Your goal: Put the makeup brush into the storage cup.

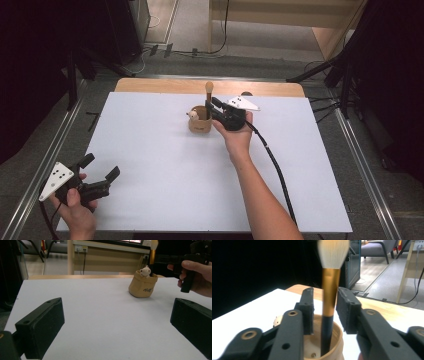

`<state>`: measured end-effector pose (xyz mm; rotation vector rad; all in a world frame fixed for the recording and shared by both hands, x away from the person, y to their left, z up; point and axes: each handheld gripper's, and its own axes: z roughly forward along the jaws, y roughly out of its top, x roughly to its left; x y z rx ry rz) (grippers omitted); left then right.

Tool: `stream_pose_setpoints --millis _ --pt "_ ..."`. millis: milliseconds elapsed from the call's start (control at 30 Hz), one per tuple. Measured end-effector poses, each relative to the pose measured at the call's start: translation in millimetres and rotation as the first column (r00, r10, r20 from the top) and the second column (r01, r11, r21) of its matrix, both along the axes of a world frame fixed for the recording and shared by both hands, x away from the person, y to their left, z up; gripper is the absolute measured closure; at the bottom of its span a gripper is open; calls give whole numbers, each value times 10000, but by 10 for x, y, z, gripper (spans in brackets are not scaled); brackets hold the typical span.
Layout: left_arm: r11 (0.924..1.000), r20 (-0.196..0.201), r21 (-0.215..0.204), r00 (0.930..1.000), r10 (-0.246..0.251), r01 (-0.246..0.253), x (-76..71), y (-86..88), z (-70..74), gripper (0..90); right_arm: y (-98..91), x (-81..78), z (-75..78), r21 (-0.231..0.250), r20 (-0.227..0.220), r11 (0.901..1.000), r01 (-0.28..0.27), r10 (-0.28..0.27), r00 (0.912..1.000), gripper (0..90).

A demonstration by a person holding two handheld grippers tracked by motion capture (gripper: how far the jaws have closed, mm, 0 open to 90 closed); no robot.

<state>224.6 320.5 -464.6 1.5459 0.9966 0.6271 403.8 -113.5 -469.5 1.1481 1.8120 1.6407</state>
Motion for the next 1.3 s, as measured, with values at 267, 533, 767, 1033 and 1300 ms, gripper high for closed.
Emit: stream_pose_setpoints --millis 267,533,767,1033,1300 --pt "10000 18 -70 10000 52 -52 -3 12 5 0 -52 -133 74 -30 -255 9984 -562 561 9981 445" --pt "10000 12 -27 10000 40 -40 -1 13 4 0 -264 -343 157 -224 -163 9997 -39 35 9999 214" --pt "10000 8 15 10000 15 -15 0 0 3 0 -498 -570 137 -916 -511 9945 507 -556 9971 14" --pt "10000 2 14 10000 5 -5 -2 -8 1 0 -728 -787 101 -710 -703 9955 624 -674 9952 0" --pt "10000 4 62 10000 -5 5 -6 -10 4 0 -923 -991 53 -728 -629 9938 845 -891 9940 0"
